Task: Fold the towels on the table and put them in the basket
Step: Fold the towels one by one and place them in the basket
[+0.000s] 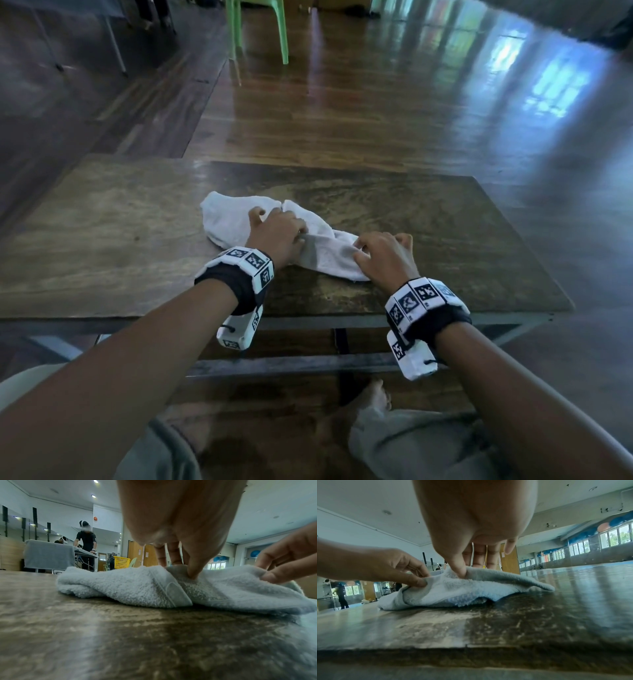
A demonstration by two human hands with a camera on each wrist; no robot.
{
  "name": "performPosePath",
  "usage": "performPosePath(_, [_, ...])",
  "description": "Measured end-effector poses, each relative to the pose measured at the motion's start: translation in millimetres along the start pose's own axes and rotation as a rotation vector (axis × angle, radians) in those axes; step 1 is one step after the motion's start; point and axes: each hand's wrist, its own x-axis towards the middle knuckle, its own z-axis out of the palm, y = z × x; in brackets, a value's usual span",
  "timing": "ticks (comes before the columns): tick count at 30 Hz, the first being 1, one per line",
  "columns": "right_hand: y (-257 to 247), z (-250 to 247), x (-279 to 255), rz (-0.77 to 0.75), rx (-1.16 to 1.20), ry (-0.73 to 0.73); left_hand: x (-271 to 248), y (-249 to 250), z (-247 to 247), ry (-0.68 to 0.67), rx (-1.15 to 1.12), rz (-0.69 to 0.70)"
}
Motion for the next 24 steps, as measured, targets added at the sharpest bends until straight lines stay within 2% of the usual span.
performPosePath(4, [-1, -9, -11, -0.007, 0.054, 0.05, -6, 0, -8, 0.071, -0.029, -0.005])
performPosePath(9, [-12, -47, -34, -0.02, 0.058, 0.092, -20, -4, -34, 0.19, -0.085, 0.068])
performPosePath(13, [-26, -78, -41, -0.067, 0.039, 0.161, -34, -8, -68, 0.18, -0.091, 0.132])
performPosePath(17, [-35, -116, -37, -0.128, 0.004, 0.239, -50, -9, -112, 0.27, -0.135, 0.146])
performPosePath(24, [-38, -164, -33, -0.181, -0.16, 0.306, -65, -14, -178, 0.466, -0.029, 0.137])
